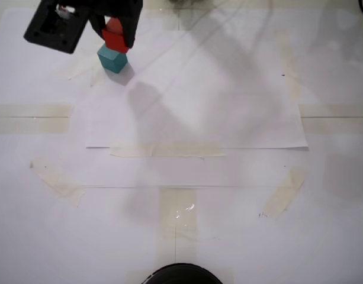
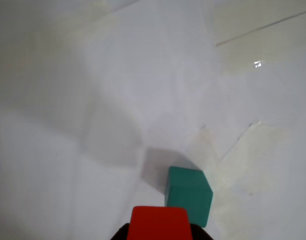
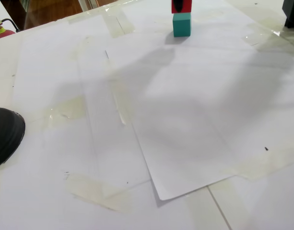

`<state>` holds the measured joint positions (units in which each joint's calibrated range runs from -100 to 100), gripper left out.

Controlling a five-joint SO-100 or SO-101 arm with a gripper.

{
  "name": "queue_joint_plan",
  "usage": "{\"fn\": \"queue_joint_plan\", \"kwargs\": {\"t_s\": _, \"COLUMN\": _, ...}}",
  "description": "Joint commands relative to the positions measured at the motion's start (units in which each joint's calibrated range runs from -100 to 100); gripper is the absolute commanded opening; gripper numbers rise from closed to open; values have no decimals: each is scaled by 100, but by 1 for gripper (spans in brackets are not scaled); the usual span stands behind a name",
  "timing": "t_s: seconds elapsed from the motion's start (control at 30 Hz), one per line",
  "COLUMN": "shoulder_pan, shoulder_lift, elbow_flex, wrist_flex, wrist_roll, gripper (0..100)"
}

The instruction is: Put the red cube on the top of the blue cube.

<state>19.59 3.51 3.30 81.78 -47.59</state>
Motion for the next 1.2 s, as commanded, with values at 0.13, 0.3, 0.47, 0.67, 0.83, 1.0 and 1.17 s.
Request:
{"fn": "queue_joint_plan", "kwargs": {"t_s": 0.13, "shoulder_pan": 312, "shoulder_lift": 78, "elbow_flex": -452, "wrist_flex": -241, "wrist_roll": 5, "gripper": 7}}
{"fn": "queue_joint_plan", "kwargs": {"t_s": 0.3, "shoulder_pan": 403, "shoulder_lift": 198, "elbow_flex": -452, "wrist_flex": -306, "wrist_roll": 44, "gripper": 7}}
{"fn": "queue_joint_plan", "kwargs": {"t_s": 0.47, "shoulder_pan": 448, "shoulder_lift": 292, "elbow_flex": -407, "wrist_flex": -347, "wrist_roll": 49, "gripper": 7}}
{"fn": "queue_joint_plan", "kwargs": {"t_s": 0.67, "shoulder_pan": 494, "shoulder_lift": 344, "elbow_flex": -198, "wrist_flex": -551, "wrist_roll": 93, "gripper": 7}}
{"fn": "queue_joint_plan", "kwargs": {"t_s": 0.83, "shoulder_pan": 531, "shoulder_lift": 344, "elbow_flex": -98, "wrist_flex": -608, "wrist_roll": 112, "gripper": 7}}
{"fn": "queue_joint_plan", "kwargs": {"t_s": 1.0, "shoulder_pan": 554, "shoulder_lift": 301, "elbow_flex": 92, "wrist_flex": -632, "wrist_roll": 103, "gripper": 7}}
{"fn": "queue_joint_plan", "kwargs": {"t_s": 1.17, "shoulder_pan": 547, "shoulder_lift": 267, "elbow_flex": 247, "wrist_flex": -657, "wrist_roll": 93, "gripper": 7}}
